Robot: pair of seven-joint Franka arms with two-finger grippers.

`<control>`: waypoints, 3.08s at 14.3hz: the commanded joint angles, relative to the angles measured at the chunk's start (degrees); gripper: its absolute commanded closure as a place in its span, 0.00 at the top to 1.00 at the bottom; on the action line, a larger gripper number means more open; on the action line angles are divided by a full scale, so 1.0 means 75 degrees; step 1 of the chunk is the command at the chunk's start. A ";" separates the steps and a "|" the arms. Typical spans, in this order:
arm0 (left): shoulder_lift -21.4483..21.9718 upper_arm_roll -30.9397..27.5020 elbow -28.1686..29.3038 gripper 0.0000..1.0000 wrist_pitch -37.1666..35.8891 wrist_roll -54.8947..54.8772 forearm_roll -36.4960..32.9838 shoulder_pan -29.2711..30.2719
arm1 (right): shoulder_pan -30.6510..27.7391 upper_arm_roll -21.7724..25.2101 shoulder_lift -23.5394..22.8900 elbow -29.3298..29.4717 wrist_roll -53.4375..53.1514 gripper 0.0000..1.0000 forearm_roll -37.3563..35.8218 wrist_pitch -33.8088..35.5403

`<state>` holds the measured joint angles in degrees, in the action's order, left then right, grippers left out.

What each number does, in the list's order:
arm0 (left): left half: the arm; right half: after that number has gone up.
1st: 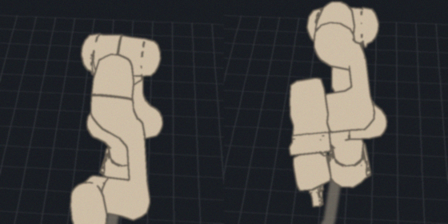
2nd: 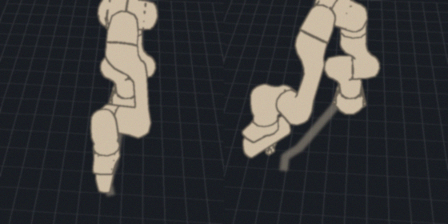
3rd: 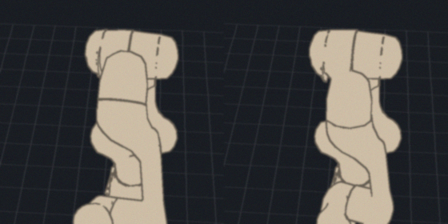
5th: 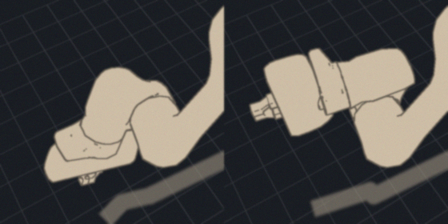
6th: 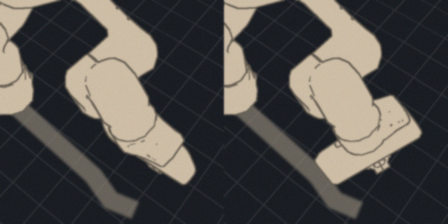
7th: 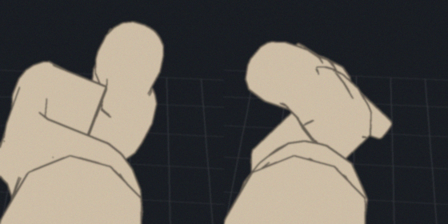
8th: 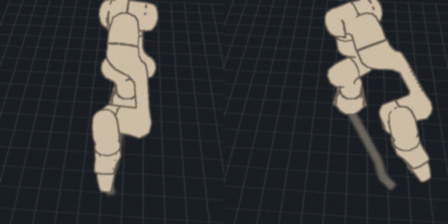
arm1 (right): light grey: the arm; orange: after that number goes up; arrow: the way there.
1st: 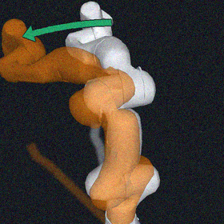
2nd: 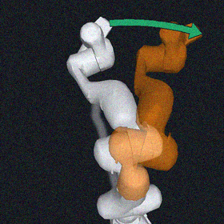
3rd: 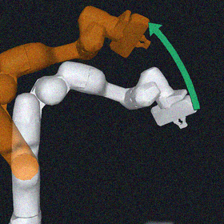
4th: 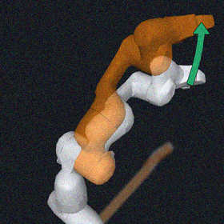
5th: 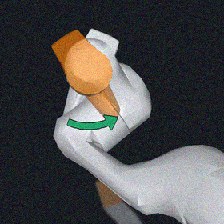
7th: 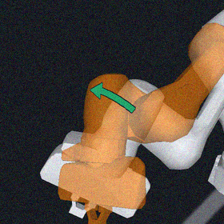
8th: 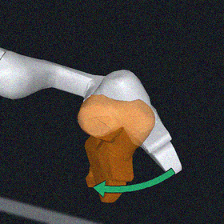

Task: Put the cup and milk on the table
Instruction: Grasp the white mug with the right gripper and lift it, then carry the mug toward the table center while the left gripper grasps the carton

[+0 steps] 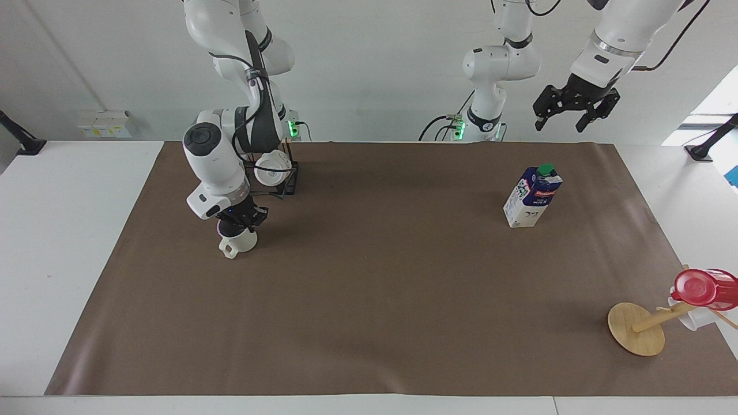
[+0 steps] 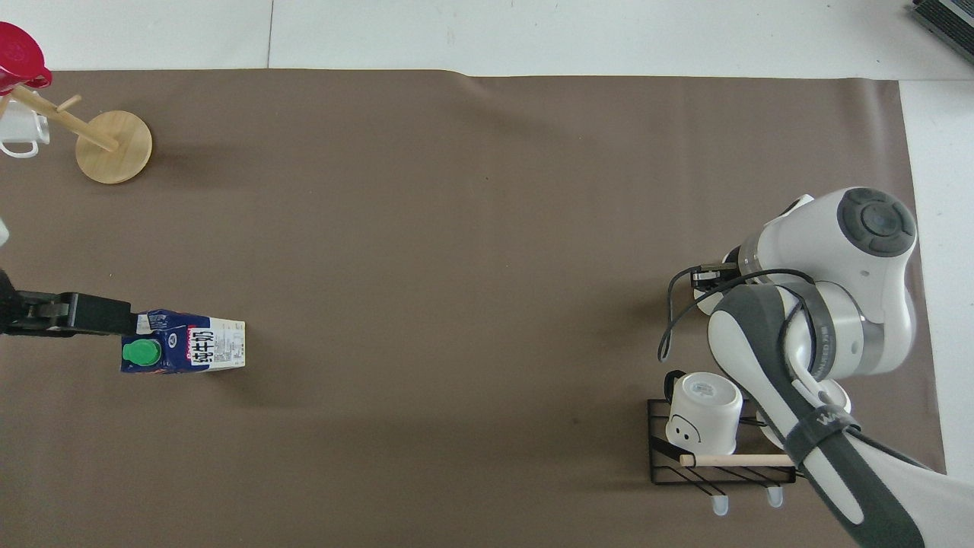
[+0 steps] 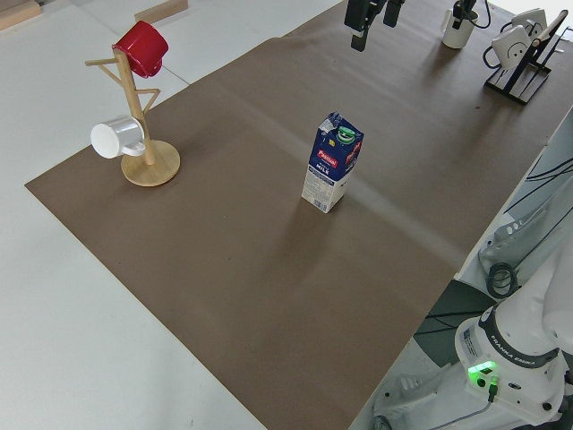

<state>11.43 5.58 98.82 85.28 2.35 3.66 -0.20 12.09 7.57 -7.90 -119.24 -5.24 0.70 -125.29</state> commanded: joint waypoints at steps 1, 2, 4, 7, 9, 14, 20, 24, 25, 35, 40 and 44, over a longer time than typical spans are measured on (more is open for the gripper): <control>-0.0036 0.0065 -0.0156 1.00 -0.0168 0.0027 0.0097 0.0144 | 0.0005 -0.0001 -0.0013 0.0265 -0.0133 0.00 0.0083 -0.0088; -0.0036 0.0065 -0.0156 1.00 -0.0179 0.0027 0.0097 0.0156 | -0.0018 -0.0001 0.0010 0.0312 -0.0133 0.00 0.0083 -0.0088; -0.0024 0.0065 -0.0156 1.00 -0.0179 0.0027 0.0097 0.0156 | -0.0053 -0.0001 0.0080 0.0475 -0.0296 0.00 0.0083 -0.0030; -0.0024 0.0065 -0.0156 1.00 -0.0179 0.0027 0.0097 0.0156 | 0.0052 -0.0025 0.0093 0.1095 -0.0893 0.00 0.0059 0.0624; -0.0024 0.0053 -0.0156 1.00 -0.0179 0.0027 0.0097 0.0156 | 0.0262 -0.0025 0.0092 0.1389 -0.1163 0.00 0.0059 0.0884; -0.0036 0.0065 -0.0156 1.00 -0.0179 0.0027 0.0097 0.0156 | 0.1093 -0.0083 0.0093 0.1496 -0.2160 0.00 0.0083 0.0931; -0.0036 0.0065 -0.0156 1.00 -0.0179 0.0027 0.0097 0.0156 | 0.1950 -0.0189 -0.0025 0.1508 -0.4055 0.00 0.0164 0.0627; -0.0036 0.0018 -0.0156 1.00 -0.0179 0.0015 0.0086 0.0296 | 0.2360 -0.0236 0.0010 0.1508 -0.4936 0.00 0.0821 0.0521; -0.0036 0.0018 -0.0156 1.00 -0.0191 -0.0008 0.0074 0.0448 | 0.2465 -0.0236 0.0022 0.1508 -0.5077 0.00 0.0821 0.0521; -0.0024 0.0041 -0.0121 1.00 -0.0133 -0.0055 0.0039 0.0379 | 0.3813 -0.0247 -0.1183 0.1789 -0.7408 0.00 -0.0103 -0.0262; 0.0139 0.0041 0.0299 1.00 0.0031 -0.0067 0.0027 0.0379 | 0.3849 -0.0247 -0.1290 0.1765 -0.7410 0.00 -0.0292 -0.0299; 0.0642 0.0041 0.1528 1.00 0.1130 -0.0416 0.0015 0.0414 | 0.3861 -0.0247 -0.1302 0.1777 -0.7481 0.00 -0.0257 -0.0381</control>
<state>12.12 5.97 103.41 88.99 1.59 3.66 2.60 41.13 5.86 -17.62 -106.41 -59.57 -0.14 -127.30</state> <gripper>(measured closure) 0.000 0.952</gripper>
